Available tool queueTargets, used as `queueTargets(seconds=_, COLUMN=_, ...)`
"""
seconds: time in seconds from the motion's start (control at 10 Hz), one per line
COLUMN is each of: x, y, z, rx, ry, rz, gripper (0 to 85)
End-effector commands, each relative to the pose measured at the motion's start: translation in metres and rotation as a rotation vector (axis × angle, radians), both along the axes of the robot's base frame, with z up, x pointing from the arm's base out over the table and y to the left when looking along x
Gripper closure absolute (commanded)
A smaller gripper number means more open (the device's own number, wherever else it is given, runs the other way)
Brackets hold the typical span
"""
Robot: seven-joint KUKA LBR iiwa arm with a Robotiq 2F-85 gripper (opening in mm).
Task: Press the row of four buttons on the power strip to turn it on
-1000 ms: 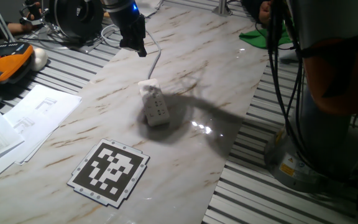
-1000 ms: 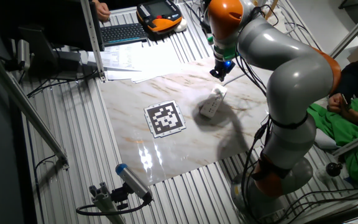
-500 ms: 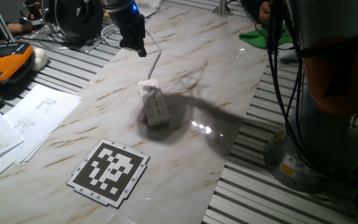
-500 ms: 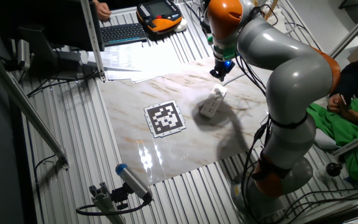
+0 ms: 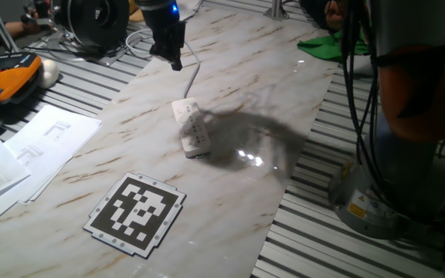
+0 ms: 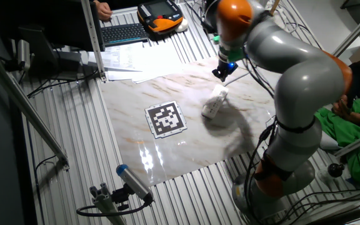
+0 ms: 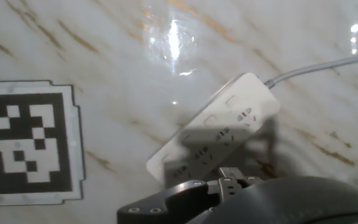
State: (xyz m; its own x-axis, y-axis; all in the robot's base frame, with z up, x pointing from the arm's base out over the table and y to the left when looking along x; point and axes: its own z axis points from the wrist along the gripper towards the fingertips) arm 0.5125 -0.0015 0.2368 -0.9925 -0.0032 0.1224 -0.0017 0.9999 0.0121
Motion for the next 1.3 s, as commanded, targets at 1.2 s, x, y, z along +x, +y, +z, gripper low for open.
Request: queueTargets(seconds=1.2, x=0.0232, y=0.001, z=-0.018, rx=-0.013, ry=-0.056, rz=-0.738, gripper=51.0)
